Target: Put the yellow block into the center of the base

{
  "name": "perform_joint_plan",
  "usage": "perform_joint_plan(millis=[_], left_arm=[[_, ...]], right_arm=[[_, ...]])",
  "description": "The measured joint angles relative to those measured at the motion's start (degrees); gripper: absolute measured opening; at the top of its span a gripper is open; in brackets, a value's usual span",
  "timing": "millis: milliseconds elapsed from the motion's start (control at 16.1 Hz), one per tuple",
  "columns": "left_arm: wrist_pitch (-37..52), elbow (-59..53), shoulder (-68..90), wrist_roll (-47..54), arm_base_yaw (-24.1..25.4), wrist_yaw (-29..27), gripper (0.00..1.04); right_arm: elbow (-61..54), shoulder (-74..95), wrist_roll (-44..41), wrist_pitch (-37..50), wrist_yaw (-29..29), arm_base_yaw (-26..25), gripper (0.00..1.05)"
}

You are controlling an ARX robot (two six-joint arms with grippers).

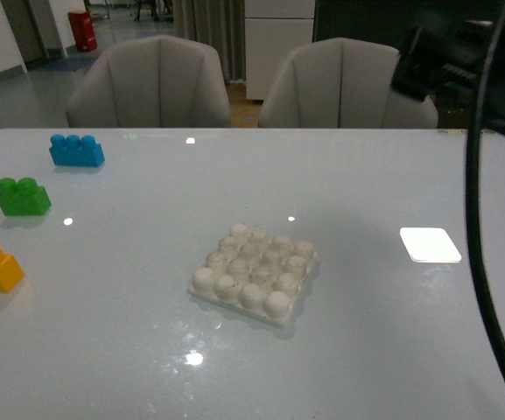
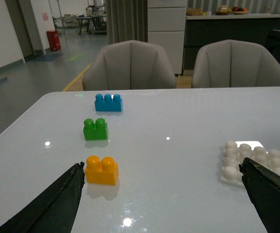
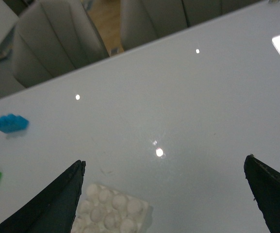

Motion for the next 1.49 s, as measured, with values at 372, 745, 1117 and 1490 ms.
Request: perform_joint_plan(millis=[372,745,1117,1490], left_arm=[[0.02,0.0,0.0,0.0,0.0,0.0,0.98],[0.0,0.0,0.0,0.0,0.0,-0.02,0.98],[0.02,0.0,0.0,0.0,0.0,0.0,0.98],[0.0,0.0,0.0,0.0,0.0,0.0,0.98]], right_arm=[[-20.76,-39.12,-10.43,4.52,12.02,4.07,0.82],[-39.19,-62.23,-23.06,0.42,12.44,3.85,0.21],[-48.09,-70.97,-23.87,0.46,5.53,-3.48,0.02],[-52.89,-78.95,-23.89,-3.06,-2.14,-11.02,0.02]])
